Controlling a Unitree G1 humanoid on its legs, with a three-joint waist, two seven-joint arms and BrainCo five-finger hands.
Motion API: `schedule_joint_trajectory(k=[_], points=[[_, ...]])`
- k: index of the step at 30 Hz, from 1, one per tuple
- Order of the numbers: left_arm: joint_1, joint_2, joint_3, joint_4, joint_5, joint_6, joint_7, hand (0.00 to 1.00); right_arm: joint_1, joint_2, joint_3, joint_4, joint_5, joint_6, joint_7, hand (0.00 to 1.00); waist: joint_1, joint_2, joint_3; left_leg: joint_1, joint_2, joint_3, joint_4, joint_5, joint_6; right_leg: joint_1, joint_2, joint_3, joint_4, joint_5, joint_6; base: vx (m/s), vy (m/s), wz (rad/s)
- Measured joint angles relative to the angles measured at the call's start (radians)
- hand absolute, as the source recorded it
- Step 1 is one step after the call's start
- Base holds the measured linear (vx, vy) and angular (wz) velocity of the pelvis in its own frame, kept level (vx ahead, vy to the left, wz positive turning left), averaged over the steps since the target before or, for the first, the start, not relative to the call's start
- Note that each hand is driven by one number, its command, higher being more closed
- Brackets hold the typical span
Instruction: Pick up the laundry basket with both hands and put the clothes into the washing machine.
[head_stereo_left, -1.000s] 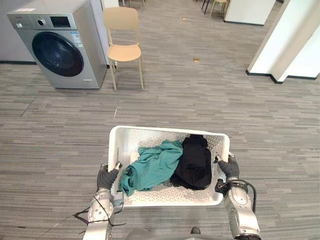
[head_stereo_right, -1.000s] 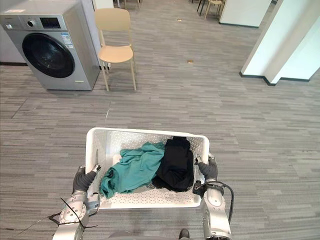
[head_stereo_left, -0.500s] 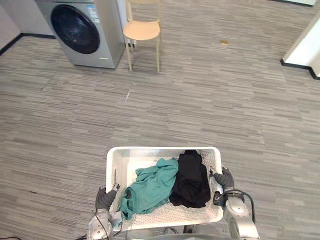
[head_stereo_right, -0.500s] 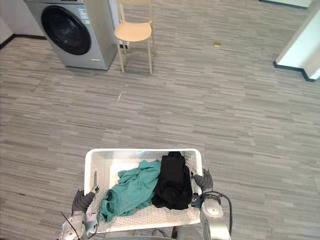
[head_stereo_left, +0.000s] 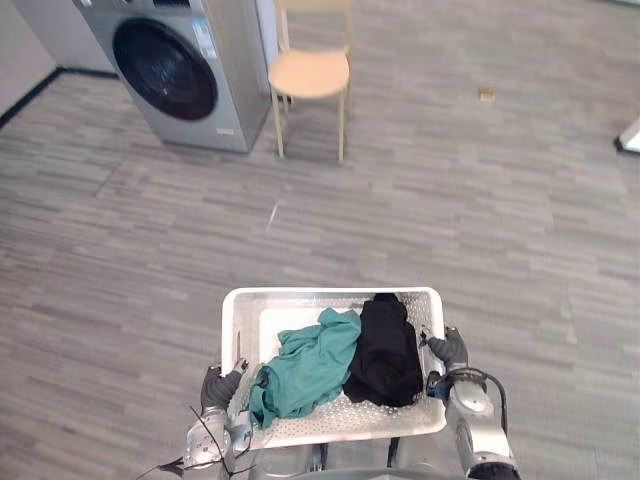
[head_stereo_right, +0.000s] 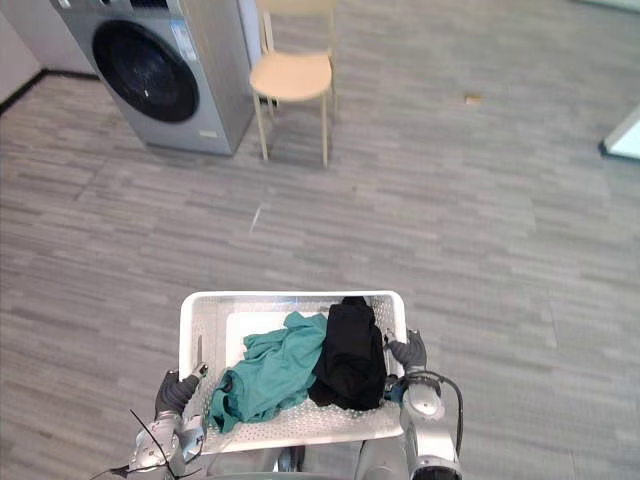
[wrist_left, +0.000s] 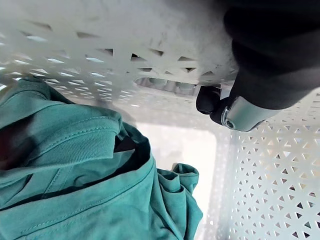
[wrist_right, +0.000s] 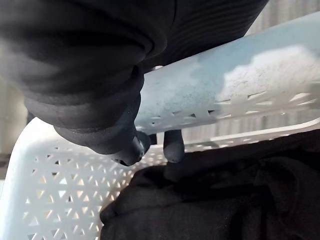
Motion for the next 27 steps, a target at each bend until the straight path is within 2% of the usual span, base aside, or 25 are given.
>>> schedule_joint_trajectory(k=[1, 2, 3, 4, 5, 6, 7, 8, 9, 10, 11, 12, 13, 15, 17, 18, 20, 21, 22, 23, 24, 25, 26, 27], points=[[0.0, 0.002, -0.005, -0.017, 0.001, 0.0, -0.001, 1.0, 0.017, 0.008, -0.001, -0.03, 0.0, -0.004, 0.0, 1.0, -0.004, 0.0, 0.0, 0.03, 0.002, -0.005, -0.029, -0.005, -0.01, -0.03, 0.01, -0.01, -0.039, -0.021, 0.014, 0.73, 0.047, 0.86], [-0.001, 0.003, -0.009, -0.049, 0.003, -0.003, -0.003, 1.0, 0.041, 0.018, -0.005, -0.075, 0.002, -0.017, 0.0, 1.0, -0.025, 0.0, -0.001, 0.09, 0.013, -0.022, -0.084, -0.036, -0.057, -0.092, 0.035, -0.052, -0.196, -0.052, 0.036, 0.49, 0.016, 0.63], [-0.005, 0.004, -0.009, -0.051, 0.003, -0.004, -0.005, 1.0, 0.041, 0.02, -0.006, -0.078, 0.004, -0.021, 0.0, 1.0, -0.026, -0.006, -0.004, 0.111, 0.014, -0.026, -0.1, -0.043, -0.067, -0.114, 0.044, -0.062, -0.28, -0.054, 0.039, 0.74, -0.011, 0.63], [-0.014, 0.005, -0.01, -0.051, 0.004, -0.003, -0.01, 1.0, 0.038, 0.02, -0.013, -0.079, 0.01, -0.02, 0.0, 1.0, -0.026, -0.012, -0.01, 0.146, 0.028, -0.033, -0.111, -0.065, -0.096, -0.147, 0.069, -0.073, -0.447, -0.045, 0.036, 0.51, -0.034, 0.42], [-0.014, 0.007, -0.01, -0.051, 0.009, -0.003, -0.016, 1.0, 0.041, 0.021, -0.012, -0.079, 0.011, -0.02, 0.0, 1.0, -0.03, -0.011, -0.011, 0.171, 0.044, -0.036, -0.113, -0.087, -0.133, -0.152, 0.095, -0.059, -0.582, -0.014, 0.027, 0.75, -0.072, 0.65], [-0.007, 0.006, -0.011, -0.051, 0.022, -0.003, -0.017, 1.0, 0.055, 0.022, -0.011, -0.08, 0.014, -0.019, 0.0, 1.0, -0.042, -0.018, -0.016, 0.207, 0.055, -0.053, -0.114, -0.109, -0.168, -0.151, 0.118, -0.03, -0.707, 0.052, 0.006, 0.67, -0.122, 0.79], [0.002, 0.006, -0.01, -0.05, 0.027, -0.001, -0.018, 1.0, 0.064, 0.021, -0.005, -0.079, 0.018, -0.019, 0.0, 1.0, -0.052, -0.028, -0.024, 0.239, 0.061, -0.07, -0.106, -0.126, -0.191, -0.15, 0.119, -0.018, -0.722, 0.139, -0.028, 0.85, -0.193, 0.81], [0.0, -0.001, -0.01, -0.035, 0.032, 0.002, -0.018, 1.0, 0.075, 0.018, -0.004, -0.076, 0.018, -0.02, -0.001, 1.0, -0.051, -0.018, -0.043, 0.253, 0.081, -0.094, -0.075, -0.133, -0.189, -0.146, 0.132, -0.024, -0.672, 0.177, -0.072, 0.76, -0.185, 0.47], [0.0, -0.009, -0.011, -0.03, 0.032, 0.008, -0.017, 1.0, 0.062, -0.003, 0.001, -0.076, 0.018, -0.009, -0.001, 1.0, -0.043, 0.023, -0.059, 0.222, 0.126, -0.113, 0.002, -0.126, -0.185, -0.143, 0.16, -0.06, -0.648, 0.148, -0.102, 0.74, -0.192, 0.36], [-0.01, -0.028, -0.01, -0.03, 0.032, 0.008, -0.017, 1.0, 0.05, -0.029, 0.006, -0.078, 0.023, -0.004, -0.001, 1.0, -0.05, 0.056, -0.059, 0.148, 0.141, -0.132, 0.187, -0.064, -0.157, -0.115, 0.181, -0.09, -0.643, 0.104, -0.13, 0.58, -0.144, 0.17], [-0.012, -0.041, -0.003, -0.03, 0.032, 0.008, -0.016, 1.0, 0.045, -0.04, 0.011, -0.079, 0.028, -0.002, -0.001, 1.0, -0.049, 0.068, -0.053, 0.104, 0.147, -0.133, 0.295, 0.006, -0.141, -0.09, 0.195, -0.092, -0.65, 0.093, -0.147, 0.68, -0.186, 0.19], [-0.002, -0.048, 0.007, -0.03, 0.036, 0.008, -0.018, 1.0, 0.051, -0.041, 0.02, -0.079, 0.044, -0.001, -0.005, 1.0, -0.042, 0.077, -0.048, 0.012, 0.176, -0.127, 0.509, 0.154, -0.126, -0.012, 0.214, -0.077, -0.688, 0.068, -0.157, 0.67, -0.167, 0.1], [0.014, -0.036, 0.004, -0.031, 0.039, 0.008, -0.022, 1.0, 0.067, -0.029, 0.021, -0.079, 0.049, 0.003, -0.008, 1.0, -0.038, 0.082, -0.044, -0.048, 0.237, -0.097, 0.666, 0.144, -0.108, 0.09, 0.246, -0.067, -0.75, 0.063, -0.16, 0.78, -0.2, 0.04], [0.04, -0.032, 0.007, -0.042, 0.038, 0.006, -0.023, 1.0, 0.092, -0.028, 0.038, -0.095, 0.048, 0.002, -0.009, 1.0, 0.001, 0.062, -0.048, -0.187, 0.289, -0.065, 0.81, 0.106, -0.061, 0.246, 0.259, -0.013, -0.842, 0.036, -0.166, 0.69, -0.188, -0.28], [0.045, -0.038, 0.007, -0.052, 0.038, 0.005, -0.026, 1.0, 0.092, -0.03, 0.038, -0.104, 0.048, 0.003, -0.009, 1.0, 0.015, 0.062, -0.049, -0.271, 0.292, -0.061, 0.805, 0.085, -0.061, 0.288, 0.257, 0.013, -0.873, 0.008, -0.147, 0.46, -0.103, -0.38], [0.042, -0.047, 0.007, -0.051, 0.037, 0.005, -0.026, 1.0, 0.086, -0.036, 0.035, -0.106, 0.048, 0.006, -0.009, 1.0, 0.028, 0.074, -0.044, -0.345, 0.291, -0.067, 0.744, 0.061, -0.082, 0.318, 0.26, 0.027, -0.891, -0.01, -0.134, 0.33, -0.023, -0.33], [0.048, -0.051, 0.007, -0.051, 0.038, 0.006, -0.034, 1.0, 0.079, -0.04, 0.033, -0.106, 0.048, 0.018, -0.009, 1.0, 0.029, 0.074, -0.041, -0.408, 0.249, -0.046, 0.503, 0.02, -0.125, 0.365, 0.242, 0.051, -0.894, -0.052, -0.13, 0.38, 0.066, -0.22], [0.051, -0.053, 0.007, -0.051, 0.038, 0.006, -0.037, 1.0, 0.079, -0.041, 0.031, -0.106, 0.048, 0.02, -0.009, 1.0, 0.028, 0.071, -0.039, -0.414, 0.231, -0.044, 0.424, 0.022, -0.127, 0.382, 0.237, 0.06, -0.894, -0.064, -0.131, 0.39, 0.141, -0.19], [0.058, -0.059, 0.006, -0.051, 0.038, 0.006, -0.039, 1.0, 0.079, -0.041, 0.026, -0.107, 0.048, 0.021, -0.01, 1.0, 0.03, 0.07, -0.04, -0.422, 0.2, -0.042, 0.26, 0.03, -0.138, 0.414, 0.224, 0.076, -0.892, -0.096, -0.12, 0.36, 0.209, -0.37], [0.064, -0.06, -0.001, -0.061, 0.038, 0.006, -0.039, 1.0, 0.078, -0.041, 0.014, -0.113, 0.048, 0.021, -0.011, 1.0, 0.038, 0.071, -0.044, -0.422, 0.181, -0.047, 0.128, 0.074, -0.166, 0.428, 0.216, 0.097, -0.884, -0.142, -0.104, 0.44, 0.267, -0.55], [0.067, -0.057, -0.002, -0.065, 0.038, 0.006, -0.039, 1.0, 0.079, -0.037, 0.014, -0.112, 0.048, 0.021, -0.012, 1.0, 0.05, 0.061, -0.05, -0.418, 0.174, -0.043, 0.117, 0.108, -0.169, 0.429, 0.204, 0.116, -0.861, -0.173, -0.093, 0.38, 0.248, -0.66], [0.068, -0.051, -0.002, -0.065, 0.039, 0.006, -0.039, 1.0, 0.089, -0.028, 0.016, -0.113, 0.048, 0.021, -0.016, 1.0, 0.061, 0.041, -0.066, -0.405, 0.156, -0.022, 0.117, 0.155, -0.173, 0.432, 0.178, 0.142, -0.83, -0.212, -0.076, 0.55, 0.256, -0.6], [0.07, -0.041, -0.01, -0.066, 0.04, 0.007, -0.039, 1.0, 0.111, -0.02, 0.016, -0.113, 0.047, 0.019, -0.024, 1.0, 0.053, 0.014, -0.095, -0.381, 0.132, 0.025, 0.143, 0.169, -0.17, 0.43, 0.131, 0.154, -0.75, -0.251, -0.022, 0.6, 0.248, -0.62], [0.068, -0.039, -0.013, -0.073, 0.041, 0.007, -0.039, 1.0, 0.11, -0.022, 0.013, -0.116, 0.047, 0.019, -0.025, 1.0, 0.059, 0.003, -0.096, -0.364, 0.129, 0.056, 0.169, 0.134, -0.151, 0.375, 0.113, 0.154, -0.613, -0.245, -0.01, 0.72, 0.307, -0.64]])
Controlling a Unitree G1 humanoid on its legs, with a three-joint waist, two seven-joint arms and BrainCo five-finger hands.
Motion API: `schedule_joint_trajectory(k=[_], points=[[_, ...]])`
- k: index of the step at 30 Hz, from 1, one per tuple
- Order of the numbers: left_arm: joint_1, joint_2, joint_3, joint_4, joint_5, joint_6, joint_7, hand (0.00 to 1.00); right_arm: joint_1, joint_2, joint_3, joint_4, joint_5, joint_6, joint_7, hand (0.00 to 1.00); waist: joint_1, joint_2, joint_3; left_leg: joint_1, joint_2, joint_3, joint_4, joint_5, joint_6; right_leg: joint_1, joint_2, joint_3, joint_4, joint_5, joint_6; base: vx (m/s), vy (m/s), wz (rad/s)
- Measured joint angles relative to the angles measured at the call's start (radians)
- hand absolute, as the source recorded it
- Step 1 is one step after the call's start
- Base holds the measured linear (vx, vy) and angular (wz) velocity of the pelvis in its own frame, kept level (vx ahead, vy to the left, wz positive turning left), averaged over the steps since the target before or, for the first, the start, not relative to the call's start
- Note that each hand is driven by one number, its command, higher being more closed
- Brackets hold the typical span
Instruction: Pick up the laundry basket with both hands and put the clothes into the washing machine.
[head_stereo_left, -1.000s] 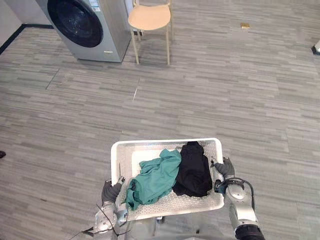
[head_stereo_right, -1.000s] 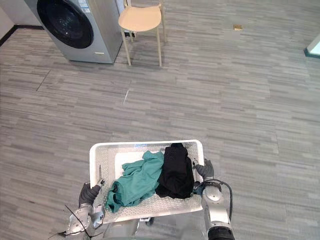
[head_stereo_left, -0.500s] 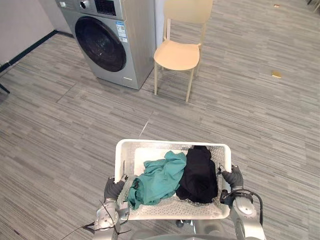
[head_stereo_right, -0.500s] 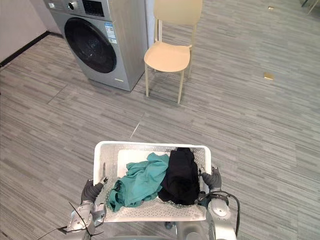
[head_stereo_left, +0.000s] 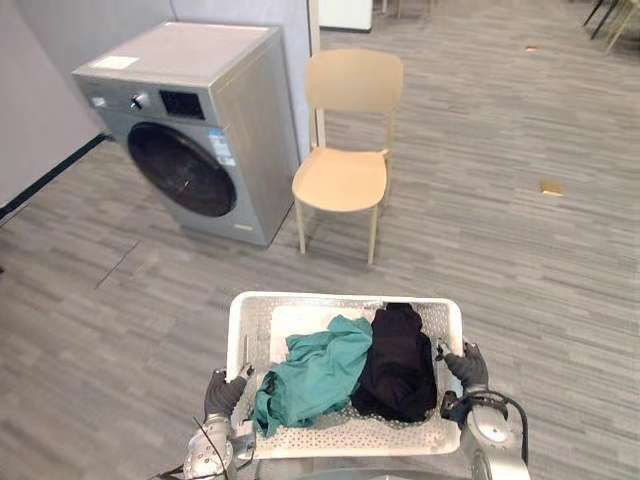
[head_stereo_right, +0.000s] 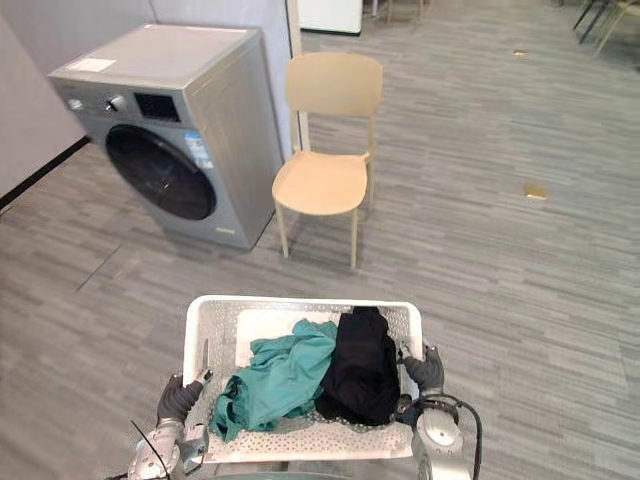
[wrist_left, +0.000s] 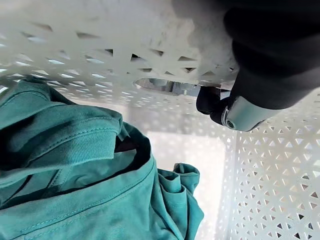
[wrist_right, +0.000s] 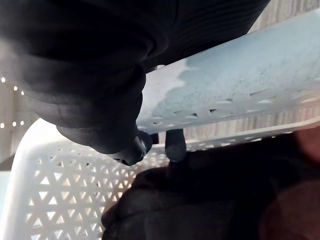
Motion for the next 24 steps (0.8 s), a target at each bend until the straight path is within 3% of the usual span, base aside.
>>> schedule_joint_trajectory(k=[1, 2, 3, 4, 5, 6, 8, 9, 12, 13, 14, 15, 17, 18, 19, 21, 24], points=[[0.0, 0.006, 0.001, -0.014, 0.0, 0.0, 0.001, 1.0, -0.009, 0.009, -0.005, -0.002, -0.002, 0.0, 0.0, 1.0, 0.004, -0.02, 0.01, 0.032, -0.005, 0.037, 0.008, -0.025, 0.013, -0.061, -0.023, -0.013, 0.166, 0.033, 0.031, 0.54, 0.253, -0.72], [-0.001, 0.016, 0.001, -0.028, 0.0, 0.001, 0.002, 1.0, -0.024, 0.032, -0.006, -0.002, -0.009, 0.0, 0.0, 1.0, 0.0, -0.038, 0.021, 0.103, -0.017, 0.065, -0.012, -0.059, 0.029, -0.151, -0.057, -0.049, 0.393, 0.177, 0.004, 0.5, 0.242, -0.52], [-0.005, 0.021, 0.001, -0.03, 0.0, 0.001, 0.003, 1.0, -0.024, 0.04, -0.01, -0.001, -0.014, 0.0, 0.0, 1.0, -0.008, -0.036, 0.026, 0.147, -0.019, 0.066, -0.034, -0.074, 0.031, -0.191, -0.079, -0.072, 0.486, 0.29, -0.005, 0.46, 0.195, -0.25], [-0.011, 0.023, 0.0, -0.032, 0.0, 0.001, 0.004, 1.0, -0.017, 0.042, -0.02, -0.002, -0.023, -0.003, 0.001, 1.0, -0.026, -0.031, 0.033, 0.209, -0.018, 0.069, -0.055, -0.085, 0.041, -0.219, -0.11, -0.099, 0.592, 0.319, -0.013, 0.35, 0.137, -0.04], [-0.01, 0.024, 0.003, -0.033, 0.0, 0.001, 0.008, 1.0, -0.016, 0.048, -0.017, -0.004, -0.029, -0.006, 0.001, 1.0, -0.032, -0.025, 0.035, 0.269, -0.016, 0.069, -0.079, -0.094, 0.052, -0.25, -0.127, -0.122, 0.667, 0.31, -0.008, 0.52, 0.15, -0.07], [-0.011, 0.025, 0.003, -0.041, 0.0, 0.001, 0.017, 1.0, -0.015, 0.054, -0.015, -0.02, -0.031, -0.009, 0.001, 1.0, -0.039, -0.003, 0.04, 0.346, -0.004, 0.069, -0.129, -0.108, 0.048, -0.288, -0.137, -0.157, 0.7, 0.283, -0.012, 0.42, 0.086, -0.02], [-0.011, 0.029, 0.005, -0.081, -0.001, -0.001, 0.021, 1.0, -0.018, 0.059, -0.008, -0.047, -0.03, -0.024, 0.003, 1.0, -0.051, -0.002, 0.043, 0.414, 0.021, 0.057, -0.175, -0.143, 0.02, -0.344, -0.136, -0.21, 0.627, 0.228, 0.005, 0.38, 0.018, 0.01], [-0.01, 0.029, 0.009, -0.096, -0.003, -0.001, 0.022, 1.0, -0.024, 0.059, -0.002, -0.064, -0.03, -0.022, 0.003, 1.0, -0.051, -0.01, 0.043, 0.45, 0.033, 0.056, -0.185, -0.174, 0.009, -0.375, -0.137, -0.247, 0.534, 0.196, 0.019, 0.54, -0.108, -0.04], [-0.019, 0.029, 0.015, -0.097, -0.01, -0.002, 0.025, 1.0, -0.023, 0.059, 0.002, -0.078, -0.025, -0.022, 0.002, 1.0, -0.055, -0.007, 0.042, 0.53, 0.081, 0.064, -0.204, -0.241, -0.045, -0.406, -0.132, -0.334, 0.146, 0.203, 0.02, 0.51, -0.187, 0.0], [-0.02, 0.028, 0.022, -0.095, -0.01, -0.003, 0.027, 1.0, -0.024, 0.057, 0.005, -0.081, -0.025, -0.022, 0.003, 1.0, -0.058, -0.003, 0.042, 0.562, 0.103, 0.064, -0.212, -0.269, -0.075, -0.419, -0.127, -0.337, 0.05, 0.276, 0.002, 0.52, -0.221, 0.05], [-0.02, 0.024, 0.023, -0.09, -0.009, -0.002, 0.034, 1.0, -0.022, 0.057, 0.008, -0.079, -0.025, -0.021, 0.002, 1.0, -0.061, 0.01, 0.04, 0.581, 0.123, 0.057, -0.22, -0.276, -0.089, -0.414, -0.11, -0.345, 0.064, 0.287, -0.038, 0.59, -0.203, 0.03], [-0.023, 0.016, 0.025, -0.081, -0.009, -0.002, 0.044, 1.0, -0.029, 0.057, 0.012, -0.077, -0.026, -0.018, 0.001, 1.0, -0.054, 0.027, 0.025, 0.595, 0.148, 0.014, -0.225, -0.256, -0.095, -0.411, -0.082, -0.365, 0.106, 0.239, -0.061, 0.6, -0.229, 0.11], [-0.032, 0.008, 0.033, -0.08, -0.009, -0.001, 0.047, 1.0, -0.034, 0.037, 0.025, -0.077, -0.024, -0.018, 0.0, 1.0, -0.067, 0.034, 0.027, 0.541, 0.155, -0.108, -0.103, -0.191, -0.073, -0.408, -0.073, -0.386, 0.155, 0.184, -0.087, 0.65, -0.316, 0.26], [-0.034, -0.004, 0.036, -0.08, -0.009, -0.001, 0.048, 1.0, -0.035, 0.028, 0.027, -0.081, -0.014, -0.019, 0.0, 1.0, -0.085, 0.053, 0.031, 0.466, 0.17, -0.165, 0.056, -0.136, -0.047, -0.368, -0.048, -0.403, 0.131, 0.171, -0.101, 0.55, -0.307, 0.36], [-0.032, -0.018, 0.045, -0.08, -0.008, -0.001, 0.048, 1.0, -0.031, 0.02, 0.035, -0.093, 0.0, -0.019, -0.001, 1.0, -0.079, 0.071, 0.037, 0.359, 0.188, -0.227, 0.303, -0.007, -0.003, -0.288, -0.002, -0.403, 0.064, 0.16, -0.111, 0.49, -0.267, 0.13], [-0.015, -0.018, 0.066, -0.08, -0.008, -0.004, 0.056, 1.0, -0.014, 0.018, 0.069, -0.115, 0.001, -0.019, -0.003, 1.0, -0.054, 0.069, 0.04, 0.238, 0.22, -0.216, 0.575, -0.001, -0.001, -0.142, 0.056, -0.391, -0.044, 0.155, -0.12, 0.51, -0.248, -0.2], [-0.005, -0.023, 0.082, -0.081, -0.01, -0.016, 0.064, 1.0, -0.006, 0.02, 0.088, -0.126, 0.004, -0.027, -0.002, 1.0, -0.04, 0.05, 0.042, 0.084, 0.222, -0.177, 0.656, -0.032, 0.041, -0.033, 0.062, -0.364, -0.149, 0.149, -0.11, 0.31, -0.117, -0.26]])
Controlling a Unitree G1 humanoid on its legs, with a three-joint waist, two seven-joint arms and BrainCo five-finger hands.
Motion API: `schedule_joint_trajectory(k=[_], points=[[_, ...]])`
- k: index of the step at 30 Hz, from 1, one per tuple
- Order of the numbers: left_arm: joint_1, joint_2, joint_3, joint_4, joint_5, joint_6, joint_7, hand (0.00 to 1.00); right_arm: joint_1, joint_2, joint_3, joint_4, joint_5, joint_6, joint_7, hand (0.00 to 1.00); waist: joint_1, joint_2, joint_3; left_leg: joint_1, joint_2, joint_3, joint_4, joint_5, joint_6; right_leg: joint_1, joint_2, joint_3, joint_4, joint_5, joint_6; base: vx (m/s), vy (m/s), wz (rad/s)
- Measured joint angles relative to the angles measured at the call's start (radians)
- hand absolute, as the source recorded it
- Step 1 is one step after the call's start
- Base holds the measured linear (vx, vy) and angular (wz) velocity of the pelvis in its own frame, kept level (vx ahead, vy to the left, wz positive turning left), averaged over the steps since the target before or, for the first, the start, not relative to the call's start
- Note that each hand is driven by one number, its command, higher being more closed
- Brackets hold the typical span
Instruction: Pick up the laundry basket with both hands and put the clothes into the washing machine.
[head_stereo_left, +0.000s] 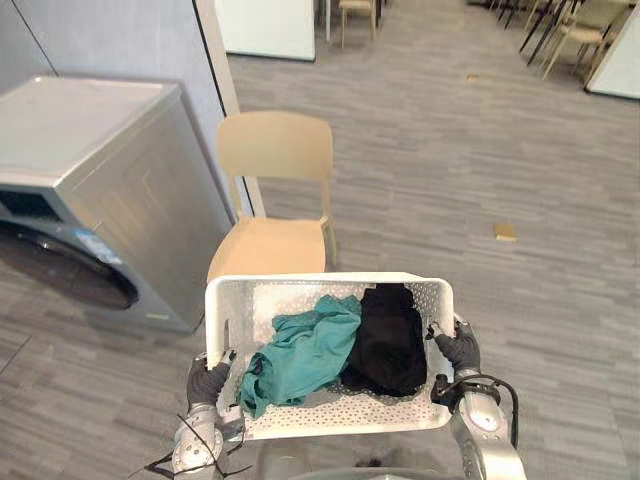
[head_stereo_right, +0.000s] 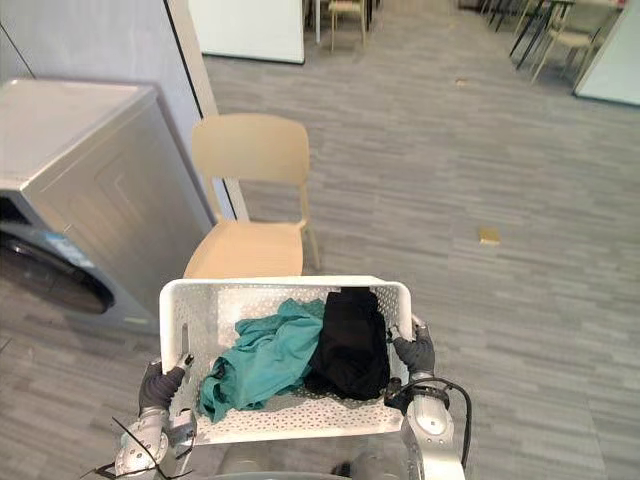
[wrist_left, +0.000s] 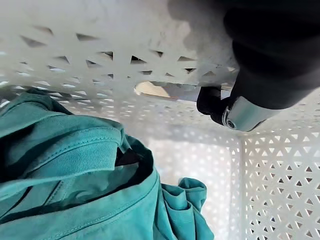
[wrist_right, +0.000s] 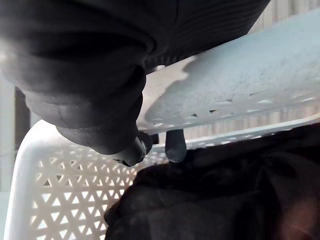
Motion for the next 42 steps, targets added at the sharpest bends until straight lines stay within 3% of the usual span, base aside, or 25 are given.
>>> schedule_joint_trajectory(k=[2, 5, 7, 8, 9, 12, 14, 15, 16, 17, 18, 19, 20, 21, 22, 23, 24, 25, 27, 28, 29, 30, 31, 34, 42], points=[[0.002, -0.004, 0.002, 0.005, 0.0, -0.001, 0.001, 1.0, 0.001, 0.0, 0.0, 0.009, 0.004, -0.003, 0.002, 1.0, 0.015, -0.002, 0.005, -0.084, -0.009, 0.048, -0.189, -0.011, 0.003, 0.06, -0.005, 0.018, -0.065, -0.012, 0.021, 0.38, -0.03, -0.35], [0.002, -0.002, -0.003, 0.036, 0.0, 0.0, 0.001, 1.0, 0.019, -0.005, -0.003, 0.018, 0.015, -0.002, 0.004, 1.0, 0.008, -0.006, 0.008, -0.068, -0.052, 0.125, -0.536, -0.009, -0.015, 0.113, -0.035, 0.008, -0.078, -0.031, 0.056, 0.34, 0.108, 0.14], [0.002, -0.011, -0.006, 0.045, 0.0, 0.001, 0.001, 1.0, 0.023, -0.014, -0.006, 0.018, 0.017, -0.003, 0.004, 1.0, 0.011, -0.02, 0.013, -0.06, -0.132, 0.141, -0.808, 0.083, -0.047, 0.156, -0.082, 0.004, -0.075, -0.059, 0.106, 0.39, 0.241, 0.1], [0.006, -0.013, -0.004, 0.045, 0.0, 0.001, 0.001, 1.0, 0.024, -0.013, -0.004, 0.017, 0.016, -0.003, 0.004, 1.0, 0.017, -0.024, 0.008, -0.049, -0.154, 0.136, -0.844, 0.176, -0.041, 0.172, -0.096, 0.02, -0.075, -0.072, 0.13, 0.41, 0.305, 0.07], [-0.004, -0.003, 0.01, 0.044, 0.001, -0.001, 0.006, 1.0, 0.017, 0.003, -0.003, 0.026, 0.016, -0.003, 0.003, 1.0, 0.021, -0.058, 0.0, -0.042, -0.208, 0.135, -0.846, 0.218, -0.051, 0.182, -0.143, 0.036, -0.072, -0.083, 0.157, 0.36, 0.255, 0.16], [-0.032, -0.001, 0.022, 0.043, 0.001, -0.002, 0.026, 1.0, -0.02, 0.003, -0.003, 0.024, 0.015, -0.002, 0.004, 1.0, 0.023, -0.066, 0.004, -0.063, -0.215, 0.134, -0.794, 0.192, -0.012, 0.15, -0.158, 0.086, -0.014, -0.062, 0.203, 0.3, 0.235, 0.11], [-0.034, -0.012, 0.04, 0.024, 0.001, -0.005, 0.043, 1.0, -0.029, 0.008, 0.012, 0.009, 0.013, -0.008, 0.006, 1.0, 0.04, -0.055, 0.007, -0.049, -0.212, 0.143, -0.765, 0.169, 0.005, 0.151, -0.214, 0.116, 0.008, -0.074, 0.218, 0.15, 0.25, -0.24], [-0.026, -0.017, 0.051, -0.001, 0.001, -0.023, 0.046, 1.0, -0.029, 0.014, 0.021, -0.012, 0.013, -0.022, 0.006, 1.0, 0.041, -0.042, 0.008, -0.048, -0.201, 0.154, -0.743, 0.111, -0.011, 0.149, -0.25, 0.121, 0.0, -0.027, 0.217, 0.02, 0.212, -0.27], [-0.031, -0.01, 0.063, -0.014, -0.001, -0.033, 0.047, 1.0, -0.031, 0.03, 0.026, -0.021, 0.012, -0.031, 0.006, 1.0, 0.041, -0.055, 0.014, -0.059, -0.209, 0.169, -0.705, 0.075, -0.02, 0.134, -0.277, 0.153, 0.011, 0.021, 0.236, -0.03, 0.212, -0.11], [-0.04, -0.01, 0.068, -0.008, -0.001, -0.035, 0.047, 1.0, -0.032, 0.036, 0.027, -0.015, 0.012, -0.035, 0.006, 1.0, 0.039, -0.055, 0.014, -0.063, -0.23, 0.17, -0.695, 0.048, -0.028, 0.111, -0.285, 0.177, 0.082, 0.006, 0.24, -0.05, 0.126, -0.01], [-0.036, -0.012, 0.067, -0.005, -0.001, -0.035, 0.047, 1.0, -0.035, 0.038, 0.024, -0.006, 0.012, -0.034, 0.006, 1.0, 0.039, -0.056, 0.015, -0.059, -0.238, 0.177, -0.714, 0.047, -0.029, 0.087, -0.296, 0.184, 0.134, 0.013, 0.222, -0.09, 0.124, 0.08], [-0.031, -0.01, 0.065, 0.013, -0.001, -0.035, 0.047, 1.0, -0.047, 0.038, 0.02, 0.022, 0.006, -0.035, 0.008, 1.0, 0.032, -0.071, 0.021, -0.02, -0.269, 0.197, -0.787, 0.051, -0.034, 0.023, -0.332, 0.194, 0.238, 0.054, 0.145, 0.0, 0.128, 0.11], [-0.026, -0.005, 0.065, 0.027, 0.0, -0.03, 0.047, 1.0, -0.049, 0.04, 0.02, 0.053, 0.005, -0.035, 0.011, 1.0, 0.015, -0.097, 0.03, 0.003, -0.292, 0.2, -0.739, 0.036, -0.016, -0.037, -0.383, 0.178, 0.324, 0.113, 0.043, 0.09, 0.111, 0.09], [-0.012, -0.009, 0.065, 0.028, 0.001, -0.028, 0.047, 1.0, -0.057, 0.038, 0.02, 0.065, 0.004, -0.031, 0.018, 1.0, 0.014, -0.078, 0.027, 0.02, -0.292, 0.196, -0.708, 0.022, -0.001, -0.054, -0.381, 0.166, 0.362, 0.141, 0.009, 0.33, 0.128, 0.04], [0.009, -0.015, 0.068, 0.031, 0.001, -0.024, 0.048, 1.0, -0.063, 0.039, 0.022, 0.1, -0.003, -0.037, 0.028, 1.0, 0.006, -0.052, 0.026, 0.077, -0.289, 0.178, -0.753, -0.018, 0.009, -0.073, -0.384, 0.153, 0.41, 0.205, 0.014, 0.36, 0.143, -0.01], [0.011, -0.007, 0.071, 0.031, 0.003, -0.017, 0.058, 1.0, -0.068, 0.037, 0.029, 0.135, -0.002, -0.033, 0.026, 1.0, -0.003, -0.056, 0.03, 0.1, -0.296, 0.177, -0.786, -0.006, 0.029, -0.086, -0.388, 0.153, 0.435, 0.227, 0.039, 0.31, 0.192, 0.06], [0.015, 0.001, 0.073, 0.031, 0.008, -0.017, 0.064, 1.0, -0.068, 0.037, 0.036, 0.141, -0.002, -0.032, 0.028, 1.0, -0.006, -0.051, 0.032, 0.099, -0.293, 0.174, -0.787, -0.007, 0.041, -0.093, -0.374, 0.149, 0.443, 0.176, 0.076, 0.14, 0.151, 0.09], [0.018, 0.003, 0.084, 0.031, 0.007, -0.016, 0.07, 1.0, -0.069, 0.039, 0.052, 0.141, -0.002, -0.032, 0.03, 1.0, -0.002, -0.052, 0.036, 0.099, -0.287, 0.17, -0.787, -0.013, 0.054, -0.108, -0.328, 0.133, 0.428, 0.085, 0.121, 0.1, 0.118, 0.03], [0.022, -0.007, 0.086, 0.031, 0.007, -0.015, 0.075, 1.0, -0.064, 0.039, 0.054, 0.133, -0.002, -0.032, 0.029, 1.0, 0.004, -0.055, 0.035, 0.118, -0.285, 0.168, -0.788, -0.019, 0.064, -0.093, -0.241, 0.103, 0.331, -0.002, 0.193, 0.13, 0.061, 0.07], [0.033, -0.017, 0.087, 0.026, 0.007, -0.016, 0.075, 1.0, -0.059, 0.039, 0.06, 0.122, -0.002, -0.032, 0.029, 1.0, 0.01, -0.061, 0.034, 0.135, -0.289, 0.18, -0.788, -0.016, 0.059, -0.072, -0.19, 0.086, 0.25, -0.022, 0.193, 0.11, 0.02, 0.03], [0.042, -0.022, 0.087, 0.022, 0.007, -0.019, 0.078, 1.0, -0.056, 0.038, 0.069, 0.118, -0.002, -0.032, 0.03, 1.0, 0.013, -0.068, 0.031, 0.143, -0.297, 0.185, -0.787, -0.018, 0.061, -0.064, -0.176, 0.074, 0.207, -0.029, 0.174, 0.1, -0.008, -0.01], [0.046, -0.03, 0.09, 0.019, 0.007, -0.02, 0.081, 1.0, -0.045, 0.036, 0.075, 0.102, -0.002, -0.032, 0.031, 1.0, 0.013, -0.082, 0.026, 0.149, -0.314, 0.187, -0.78, -0.025, 0.065, -0.041, -0.164, 0.051, 0.131, -0.048, 0.115, 0.09, -0.006, -0.01], [0.046, -0.044, 0.09, 0.015, 0.008, -0.02, 0.081, 1.0, -0.041, 0.033, 0.075, 0.089, -0.002, -0.034, 0.031, 1.0, 0.012, -0.079, 0.028, 0.142, -0.314, 0.184, -0.754, -0.038, 0.06, -0.016, -0.156, 0.058, 0.089, -0.06, 0.108, 0.08, 0.004, 0.02], [0.05, -0.05, 0.096, -0.004, 0.008, -0.02, 0.082, 1.0, -0.041, 0.029, 0.077, 0.078, 0.002, -0.034, 0.042, 1.0, 0.014, -0.049, 0.056, 0.108, -0.28, 0.18, -0.676, -0.078, 0.04, -0.007, -0.123, 0.061, 0.068, -0.077, 0.107, 0.01, -0.015, -0.08], [0.068, -0.061, 0.096, -0.016, 0.007, -0.02, 0.08, 1.0, -0.025, 0.018, 0.084, 0.058, 0.007, -0.033, 0.046, 1.0, 0.014, -0.057, 0.059, 0.08, -0.258, 0.187, -0.632, -0.086, 0.031, -0.031, -0.113, 0.095, 0.086, -0.08, 0.098, -0.03, -0.029, -0.13]])
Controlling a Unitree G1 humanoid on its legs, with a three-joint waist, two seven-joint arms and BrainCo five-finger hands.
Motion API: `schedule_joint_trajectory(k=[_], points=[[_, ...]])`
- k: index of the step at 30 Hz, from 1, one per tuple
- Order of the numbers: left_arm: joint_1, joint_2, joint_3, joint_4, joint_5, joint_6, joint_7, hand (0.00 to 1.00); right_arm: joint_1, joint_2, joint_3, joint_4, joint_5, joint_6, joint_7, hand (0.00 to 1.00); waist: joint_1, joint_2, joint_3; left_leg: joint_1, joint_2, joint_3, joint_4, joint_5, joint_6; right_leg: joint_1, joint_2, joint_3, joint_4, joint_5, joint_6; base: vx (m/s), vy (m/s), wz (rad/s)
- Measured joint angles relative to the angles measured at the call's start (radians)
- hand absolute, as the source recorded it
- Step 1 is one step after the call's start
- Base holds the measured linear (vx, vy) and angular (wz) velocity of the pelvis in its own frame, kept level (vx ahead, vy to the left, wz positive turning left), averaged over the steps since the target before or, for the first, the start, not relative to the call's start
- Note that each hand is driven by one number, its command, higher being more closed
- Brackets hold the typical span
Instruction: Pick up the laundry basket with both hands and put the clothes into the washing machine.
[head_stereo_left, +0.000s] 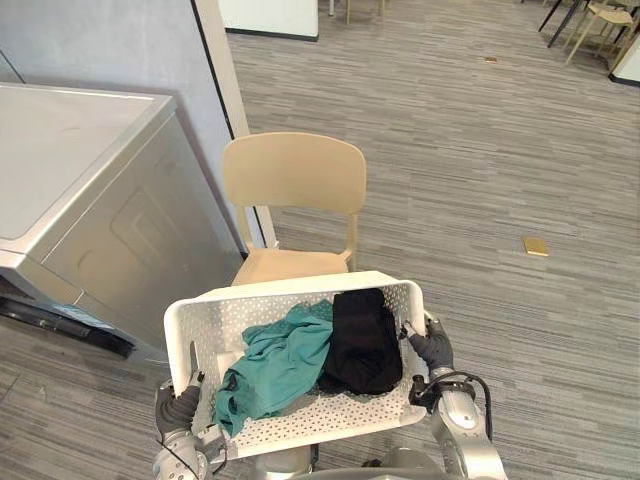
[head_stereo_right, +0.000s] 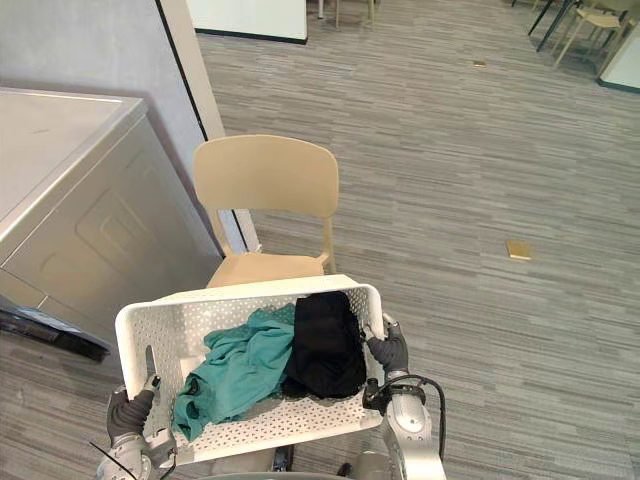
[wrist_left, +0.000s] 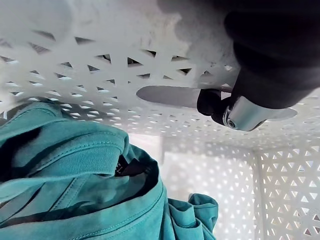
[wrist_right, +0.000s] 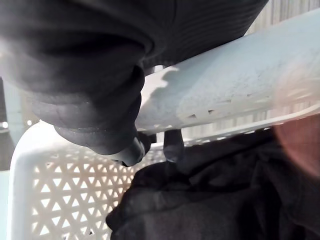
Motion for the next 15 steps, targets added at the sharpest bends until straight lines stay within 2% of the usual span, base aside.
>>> schedule_joint_trajectory(k=[1, 3, 4, 6, 7, 8, 9, 10, 12, 14, 15], points=[[-0.001, -0.002, 0.0, 0.0, 0.0, 0.0, -0.003, 1.0, -0.003, -0.003, 0.0, 0.0, 0.0, 0.001, 0.0, 1.0, 0.0, -0.005, 0.002, -0.023, 0.014, -0.009, 0.041, -0.016, 0.01, -0.004, -0.007, 0.006, 0.002, 0.003, -0.001, -0.02, 0.08, -0.26], [0.0, -0.002, 0.0, 0.001, 0.0, 0.0, -0.007, 1.0, -0.003, -0.003, 0.0, 0.0, 0.0, 0.0, -0.001, 1.0, 0.0, -0.011, 0.0, -0.041, 0.065, -0.064, 0.072, -0.014, 0.005, -0.007, -0.011, 0.022, 0.001, 0.009, 0.008, 0.02, 0.111, -0.26], [0.0, -0.002, 0.0, 0.001, 0.0, 0.0, -0.008, 1.0, -0.004, -0.003, 0.0, 0.004, 0.0, 0.0, -0.002, 1.0, 0.0, -0.014, -0.003, -0.04, 0.093, -0.129, 0.045, -0.008, -0.005, -0.012, -0.016, 0.038, -0.002, 0.015, 0.018, 0.05, 0.205, -0.28], [-0.001, -0.003, -0.003, 0.003, 0.0, 0.0, -0.008, 1.0, -0.005, -0.006, -0.003, 0.006, 0.0, 0.001, -0.002, 1.0, -0.004, -0.013, -0.007, -0.014, 0.121, -0.203, -0.06, 0.03, -0.062, -0.015, -0.036, 0.053, -0.012, 0.028, 0.043, 0.05, 0.281, -0.27], [-0.004, -0.002, -0.007, 0.012, -0.001, 0.0, -0.012, 1.0, -0.006, -0.009, -0.009, 0.014, 0.0, 0.0, -0.002, 1.0, -0.003, -0.012, -0.014, 0.024, 0.126, -0.214, -0.143, 0.05, -0.163, -0.02, -0.054, 0.072, -0.024, 0.039, 0.072, 0.06, 0.3, -0.22], [-0.011, 0.004, -0.008, 0.024, -0.001, 0.0, -0.012, 1.0, -0.01, -0.003, -0.012, 0.027, 0.0, 0.0, -0.002, 1.0, -0.003, -0.021, -0.019, 0.024, 0.109, -0.197, -0.151, 0.06, -0.174, -0.023, -0.073, 0.08, -0.038, 0.05, 0.092, 0.08, 0.394, -0.3], [-0.018, 0.013, -0.009, 0.041, -0.001, 0.0, -0.012, 1.0, -0.01, 0.0, -0.019, 0.037, 0.0, 0.002, -0.002, 1.0, -0.004, -0.035, -0.029, 0.02, 0.076, -0.175, -0.155, 0.062, -0.168, -0.015, -0.108, 0.094, -0.08, 0.072, 0.127, 0.08, 0.39, -0.18], [-0.022, 0.017, -0.015, 0.046, -0.001, 0.0, -0.011, 1.0, -0.005, 0.0, -0.025, 0.036, -0.001, 0.002, -0.002, 1.0, -0.005, -0.038, -0.031, 0.014, 0.047, -0.163, -0.141, 0.062, -0.165, 0.003, -0.138, 0.098, -0.123, 0.098, 0.153, 0.07, 0.372, -0.1], [-0.024, 0.026, -0.023, 0.046, -0.001, -0.001, -0.011, 1.0, -0.008, 0.001, -0.039, 0.036, -0.001, 0.002, -0.002, 1.0, -0.001, -0.039, -0.031, 0.012, 0.015, -0.136, -0.132, 0.06, -0.163, 0.011, -0.174, 0.102, -0.159, 0.136, 0.169, 0.03, 0.351, -0.11], [-0.03, 0.032, -0.022, 0.046, -0.01, -0.004, -0.011, 1.0, -0.02, 0.003, -0.04, 0.039, -0.005, 0.002, -0.002, 1.0, -0.002, -0.034, -0.03, 0.005, -0.01, -0.108, -0.126, 0.048, -0.122, -0.007, -0.193, 0.125, -0.162, 0.16, 0.165, -0.01, 0.276, -0.23], [-0.031, 0.033, -0.022, 0.046, -0.01, -0.004, -0.011, 1.0, -0.023, 0.003, -0.04, 0.04, -0.006, 0.002, -0.003, 1.0, -0.002, -0.034, -0.03, 0.003, -0.011, -0.104, -0.124, 0.046, -0.117, -0.011, -0.194, 0.125, -0.161, 0.162, 0.162, -0.03, 0.132, -0.23]])
